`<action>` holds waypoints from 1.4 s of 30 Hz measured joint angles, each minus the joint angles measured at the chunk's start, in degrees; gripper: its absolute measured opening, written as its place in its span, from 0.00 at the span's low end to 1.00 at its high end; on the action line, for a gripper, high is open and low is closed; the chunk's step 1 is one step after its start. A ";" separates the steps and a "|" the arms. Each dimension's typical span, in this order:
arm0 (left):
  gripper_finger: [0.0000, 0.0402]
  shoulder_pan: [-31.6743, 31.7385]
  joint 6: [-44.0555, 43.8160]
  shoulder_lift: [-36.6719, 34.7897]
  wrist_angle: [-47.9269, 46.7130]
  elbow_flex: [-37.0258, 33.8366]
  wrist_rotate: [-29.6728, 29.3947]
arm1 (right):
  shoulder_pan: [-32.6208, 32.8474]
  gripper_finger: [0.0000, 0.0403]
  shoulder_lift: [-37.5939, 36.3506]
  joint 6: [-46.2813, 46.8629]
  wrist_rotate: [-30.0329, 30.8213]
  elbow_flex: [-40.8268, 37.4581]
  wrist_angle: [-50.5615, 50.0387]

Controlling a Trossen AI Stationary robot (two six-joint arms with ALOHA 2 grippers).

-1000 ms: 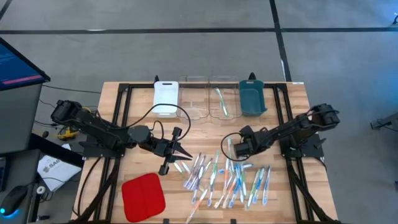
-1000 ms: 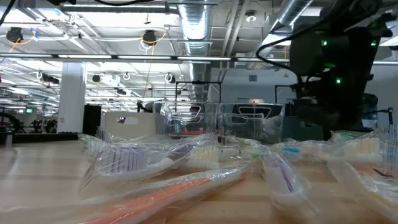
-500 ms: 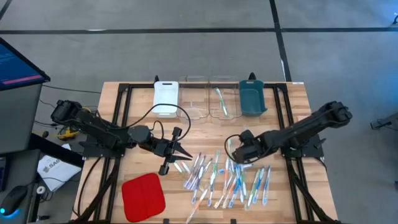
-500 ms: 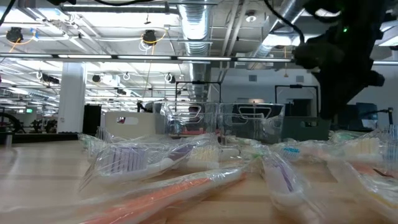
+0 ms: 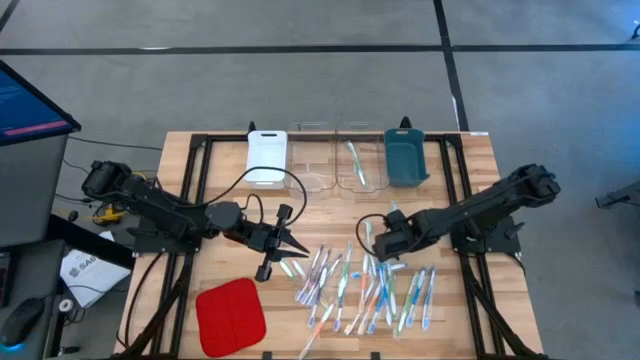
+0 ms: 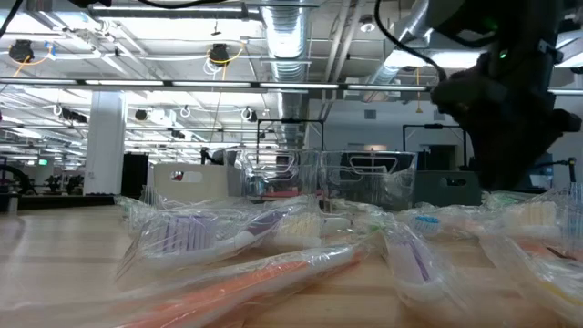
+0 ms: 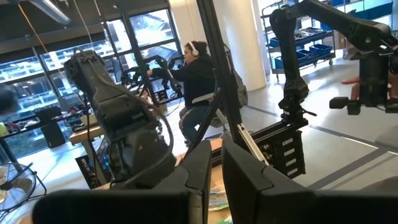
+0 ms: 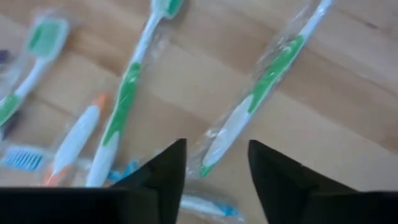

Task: Pick & Place Toothbrushes
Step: Put the green tooth brush into the right transparent bin

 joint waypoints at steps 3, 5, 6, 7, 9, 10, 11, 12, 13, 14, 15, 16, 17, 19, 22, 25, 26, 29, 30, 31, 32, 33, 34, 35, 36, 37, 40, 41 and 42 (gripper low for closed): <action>0.08 0.01 -0.02 0.00 -0.01 0.00 0.00 | -1.99 0.53 1.00 -0.08 0.02 -0.04 -0.26; 0.08 0.00 -0.02 0.00 0.00 0.00 0.00 | -3.15 0.57 1.74 -0.47 0.02 -0.22 -0.76; 0.08 0.00 -0.02 0.00 0.00 0.00 0.00 | -3.66 0.58 2.23 -0.71 0.00 -0.22 -0.61; 0.08 0.00 -0.02 0.00 -0.04 0.00 0.00 | -4.04 0.58 2.61 -1.00 0.00 -0.22 -0.75; 0.08 0.00 -0.02 0.00 0.00 0.00 0.00 | -4.62 0.58 3.31 -1.51 0.02 -0.22 -0.54; 0.08 0.00 -0.02 0.00 -0.04 0.00 0.00 | -4.87 0.58 3.75 -1.55 0.00 -0.22 -0.57; 0.08 0.00 -0.02 0.00 -0.04 0.00 0.00 | -5.03 0.58 4.21 -1.60 -0.01 -0.24 -0.84; 0.08 0.00 -0.02 0.00 0.00 0.00 0.00 | -5.27 0.57 4.71 -1.62 -0.02 -0.23 -0.83; 0.08 0.00 -0.02 0.00 -0.02 0.00 0.00 | -5.47 0.56 5.25 -1.53 -0.10 -0.22 -0.70; 0.08 0.00 -0.02 0.00 -0.07 0.00 0.00 | -5.70 0.56 5.74 -1.48 -0.15 -0.24 -0.75; 0.08 0.00 -0.02 0.00 -0.03 0.00 0.00 | -5.93 0.55 6.31 -1.47 -0.15 -0.24 -0.55; 0.08 0.00 -0.02 0.00 0.00 0.00 0.00 | -6.09 0.54 6.93 -1.61 -0.18 -0.24 0.24; 0.08 0.00 -0.02 0.00 -0.06 0.00 0.00 | -6.24 0.54 7.62 -1.98 -0.23 -0.24 1.12; 0.08 0.00 -0.03 0.00 -0.02 0.00 0.00 | -6.55 0.53 8.87 -2.62 -0.91 -0.24 2.38; 0.08 0.00 -0.04 0.00 -0.02 0.00 0.00 | -7.14 0.51 10.62 -3.85 -1.89 -0.09 4.13; 0.08 0.00 -0.04 0.00 -0.05 0.00 0.00 | -7.43 0.49 11.97 -3.87 -2.90 0.03 4.24; 0.08 0.01 -0.04 0.00 -0.02 0.00 0.00 | -7.42 0.48 12.30 -3.85 -3.00 0.07 4.21; 0.08 0.00 -0.04 0.00 -0.04 0.00 0.01 | -7.30 0.44 12.43 -3.80 -3.24 0.04 4.38; 0.08 0.00 -0.04 0.00 -0.04 0.00 0.00 | -7.19 0.42 12.50 -3.78 -3.39 0.04 4.47; 0.08 0.00 -0.04 0.00 -0.04 0.00 0.00 | -7.02 0.40 12.48 -3.80 -3.37 0.03 4.63; 0.08 0.00 -0.04 0.00 -0.04 0.00 0.00 | -6.96 0.37 12.32 -3.82 -3.34 -0.01 4.81; 0.08 0.00 -0.04 0.00 -0.04 0.00 0.00 | -6.96 0.33 12.28 -3.85 -3.34 -0.04 4.99; 0.08 0.00 -0.04 0.00 -0.04 0.00 0.00 | -6.96 0.30 12.28 -3.86 -3.36 -0.02 5.12; 0.08 0.00 -0.04 0.00 -0.05 0.00 0.01 | -6.96 0.26 12.28 -3.89 -3.26 -0.02 5.25; 0.08 0.00 -0.04 0.01 -0.04 0.00 0.00 | -6.94 0.22 12.28 -4.29 -3.09 -0.02 5.42; 0.08 0.00 -0.04 0.01 -0.03 0.00 0.00 | -6.93 0.18 12.28 -4.97 -2.91 -0.02 5.61; 0.08 0.00 -0.04 0.00 -0.04 0.00 0.00 | -6.89 0.06 12.30 -6.50 -2.68 -0.02 5.86; 0.08 0.00 -0.04 0.00 -0.04 0.00 0.00 | -6.87 0.04 12.30 -6.96 -2.32 0.01 5.81; 0.08 0.00 -0.04 0.00 -0.04 0.00 0.00 | -6.71 0.03 12.35 -7.39 -1.87 0.18 5.61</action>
